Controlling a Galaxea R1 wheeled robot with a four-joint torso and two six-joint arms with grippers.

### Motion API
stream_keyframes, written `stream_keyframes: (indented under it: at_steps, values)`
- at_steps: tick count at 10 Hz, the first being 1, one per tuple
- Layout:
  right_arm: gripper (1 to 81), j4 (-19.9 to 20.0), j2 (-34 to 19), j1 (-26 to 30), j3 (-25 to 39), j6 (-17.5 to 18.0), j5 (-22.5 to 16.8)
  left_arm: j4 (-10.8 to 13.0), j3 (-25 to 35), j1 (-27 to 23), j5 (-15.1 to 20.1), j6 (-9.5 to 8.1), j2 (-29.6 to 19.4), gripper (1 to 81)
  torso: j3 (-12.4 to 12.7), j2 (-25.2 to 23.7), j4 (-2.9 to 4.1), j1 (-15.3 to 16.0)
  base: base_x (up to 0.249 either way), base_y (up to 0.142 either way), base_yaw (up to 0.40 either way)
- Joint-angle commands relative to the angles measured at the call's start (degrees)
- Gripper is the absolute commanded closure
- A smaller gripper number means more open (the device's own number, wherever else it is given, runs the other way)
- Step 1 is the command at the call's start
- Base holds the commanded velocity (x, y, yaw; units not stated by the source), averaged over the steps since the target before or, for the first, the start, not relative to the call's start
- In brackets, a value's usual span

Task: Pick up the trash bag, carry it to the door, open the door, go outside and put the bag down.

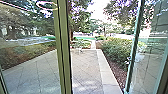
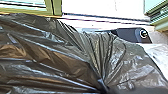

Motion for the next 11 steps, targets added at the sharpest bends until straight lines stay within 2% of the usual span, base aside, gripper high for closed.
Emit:
stream_keyframes:
  at_steps: [1,2,3,4,5,7,11]
  values:
    - [1.0,-0.63,0.61,3.47,0.54,-0.25,-3.00,0.40,0.05,-4.08,2.96,0.41,0.04,81.1,-2.91,0.00,0.00,0.00,0.000,-0.101,0.000]
    - [1.0,-0.63,0.62,3.47,0.54,-0.25,-3.00,0.40,-0.03,-4.08,2.96,0.41,0.04,81.1,-5.44,0.00,0.00,-0.02,0.000,-0.101,0.000]
    - [1.0,-0.63,0.70,3.65,0.46,-0.25,-3.00,0.40,0.05,-4.08,2.96,0.41,0.04,81.1,-6.57,-0.02,0.00,-0.04,0.000,-0.101,0.000]
    - [1.0,-0.63,0.70,3.65,0.37,-0.25,-3.00,0.40,-0.03,-4.08,2.96,0.41,0.04,81.1,-3.04,-0.02,0.00,-0.02,0.000,-0.101,0.000]
    - [1.0,-0.63,0.61,3.65,0.37,-0.25,-3.00,0.40,0.05,-4.08,2.96,0.41,0.04,81.1,-4.76,0.00,0.00,0.00,0.000,-0.101,0.000]
    - [1.0,-0.55,0.61,3.47,0.37,-0.16,-2.91,0.40,0.05,-4.08,2.96,0.41,0.04,81.1,-5.76,0.02,0.00,0.00,0.000,-0.101,0.000]
    - [1.0,-0.55,0.44,3.38,0.37,-0.25,-2.74,0.40,0.05,-4.08,2.87,0.41,-0.05,81.1,-5.76,0.02,0.00,0.00,0.000,-0.101,0.000]
